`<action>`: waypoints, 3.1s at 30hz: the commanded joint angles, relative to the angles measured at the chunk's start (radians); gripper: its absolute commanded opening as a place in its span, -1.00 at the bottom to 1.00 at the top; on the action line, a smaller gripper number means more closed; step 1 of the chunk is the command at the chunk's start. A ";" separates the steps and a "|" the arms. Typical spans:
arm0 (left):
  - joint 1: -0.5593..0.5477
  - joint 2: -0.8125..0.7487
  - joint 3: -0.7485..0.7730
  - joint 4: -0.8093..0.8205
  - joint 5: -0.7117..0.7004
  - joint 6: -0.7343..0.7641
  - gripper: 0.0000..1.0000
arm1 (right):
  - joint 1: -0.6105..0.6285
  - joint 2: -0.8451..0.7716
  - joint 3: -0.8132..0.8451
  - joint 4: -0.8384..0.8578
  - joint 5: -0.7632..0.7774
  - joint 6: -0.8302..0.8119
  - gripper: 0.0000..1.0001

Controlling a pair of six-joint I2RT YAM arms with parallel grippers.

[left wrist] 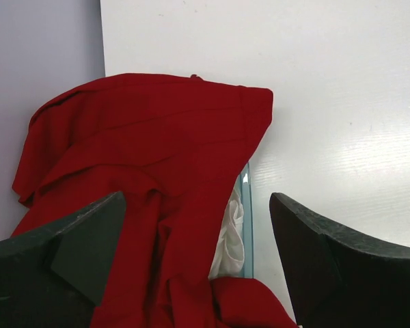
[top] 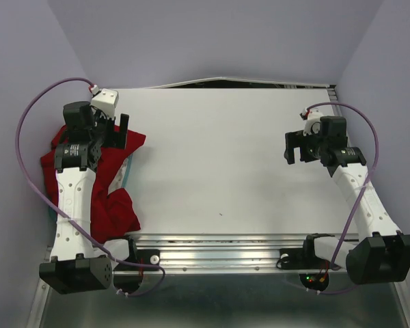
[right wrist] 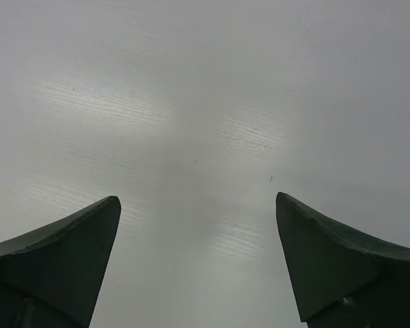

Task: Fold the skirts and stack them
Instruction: Grab the skirt from the pile

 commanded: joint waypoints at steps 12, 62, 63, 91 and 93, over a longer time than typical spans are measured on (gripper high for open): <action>-0.135 0.170 0.184 -0.111 -0.202 0.156 0.97 | -0.006 0.009 0.006 0.001 -0.046 0.019 1.00; -0.525 0.751 -0.122 0.391 -1.063 0.294 0.97 | -0.033 0.007 0.003 -0.005 -0.040 0.025 1.00; -0.521 0.755 -0.119 0.394 -1.063 0.295 0.96 | -0.033 0.007 0.003 -0.005 -0.040 0.025 1.00; -0.456 0.681 -0.040 0.549 -1.082 0.432 -0.92 | -0.043 -0.005 -0.001 -0.003 -0.032 0.027 1.00; -0.455 0.643 -0.008 0.497 -1.064 0.398 -1.00 | -0.043 -0.007 0.000 -0.002 -0.034 0.030 1.00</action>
